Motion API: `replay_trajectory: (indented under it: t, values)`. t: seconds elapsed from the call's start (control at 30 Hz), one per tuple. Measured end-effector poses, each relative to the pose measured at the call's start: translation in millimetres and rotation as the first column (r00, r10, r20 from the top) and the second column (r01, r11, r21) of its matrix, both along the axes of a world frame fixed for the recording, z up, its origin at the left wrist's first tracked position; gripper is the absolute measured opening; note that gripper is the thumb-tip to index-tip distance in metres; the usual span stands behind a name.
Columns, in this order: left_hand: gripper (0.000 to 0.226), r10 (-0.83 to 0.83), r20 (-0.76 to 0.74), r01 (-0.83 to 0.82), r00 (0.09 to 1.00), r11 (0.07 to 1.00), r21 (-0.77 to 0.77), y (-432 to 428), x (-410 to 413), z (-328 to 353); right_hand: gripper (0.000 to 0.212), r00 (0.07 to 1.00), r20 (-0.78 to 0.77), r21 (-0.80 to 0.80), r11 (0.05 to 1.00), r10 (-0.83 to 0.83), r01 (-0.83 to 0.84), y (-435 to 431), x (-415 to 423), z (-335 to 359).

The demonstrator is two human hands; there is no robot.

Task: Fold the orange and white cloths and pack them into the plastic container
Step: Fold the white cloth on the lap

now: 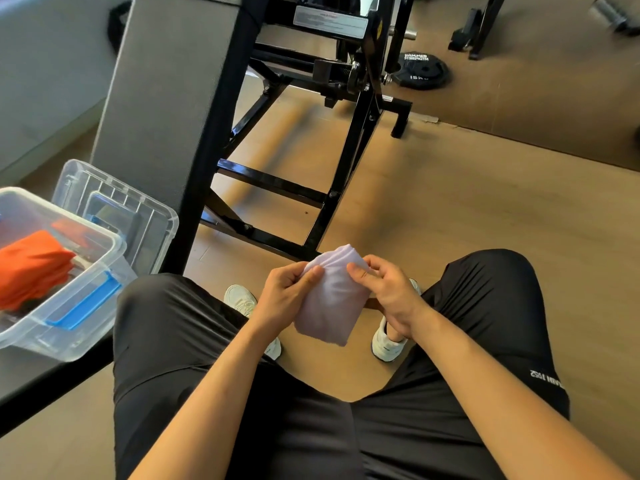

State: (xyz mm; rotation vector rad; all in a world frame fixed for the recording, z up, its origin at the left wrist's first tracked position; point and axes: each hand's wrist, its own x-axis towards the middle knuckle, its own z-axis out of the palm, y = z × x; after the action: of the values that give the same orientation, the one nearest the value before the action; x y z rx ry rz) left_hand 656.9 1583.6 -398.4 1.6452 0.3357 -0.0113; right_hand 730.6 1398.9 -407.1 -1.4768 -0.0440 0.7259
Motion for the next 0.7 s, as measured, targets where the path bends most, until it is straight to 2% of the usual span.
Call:
replay_trajectory:
  t: [0.13, 0.23, 0.3, 0.37, 0.43, 0.5, 0.6, 0.7]
  values:
    - [0.026, 0.050, -0.086, -0.051, 0.995, 0.999, -0.007, -4, 3, -6, 0.028, 0.978, 0.126, 0.019, 0.986, -0.167, 0.166, 1, 1, -2]
    - [0.038, 0.056, -0.125, -0.058, 0.991, 0.998, -0.019, -7, 5, -15, 0.023, 0.941, 0.245, 0.111, 0.971, -0.232, 0.211, 2, -1, 1]
    - [0.035, 0.068, -0.115, -0.061, 0.991, 0.996, 0.060, -7, 6, -23, 0.027, 0.921, 0.322, 0.124, 0.974, -0.218, 0.187, 0, 0, 4]
    - [0.023, 0.089, -0.060, -0.075, 0.994, 0.976, 0.204, -6, 3, -24, 0.032, 0.900, 0.412, 0.043, 0.989, -0.144, 0.139, -5, 2, 5]
    - [0.043, 0.077, 0.072, -0.094, 0.994, 0.953, 0.288, -5, -1, -18, 0.047, 0.886, 0.460, -0.068, 0.992, -0.065, 0.108, -9, 4, 7]
    - [0.069, -0.029, 0.180, -0.034, 0.983, 0.940, 0.340, -4, -1, -7, 0.054, 0.897, 0.441, -0.078, 0.994, -0.033, 0.074, -12, 5, 9]
    - [0.108, -0.240, 0.173, 0.130, 0.955, 0.867, 0.481, -3, -1, -3, 0.048, 0.915, 0.402, -0.050, 0.998, 0.045, -0.027, -11, 5, 10]
    - [0.120, -0.367, 0.095, 0.282, 0.925, 0.833, 0.477, -3, -2, -11, 0.034, 0.915, 0.387, -0.055, 0.994, 0.111, -0.097, -9, 2, 11]
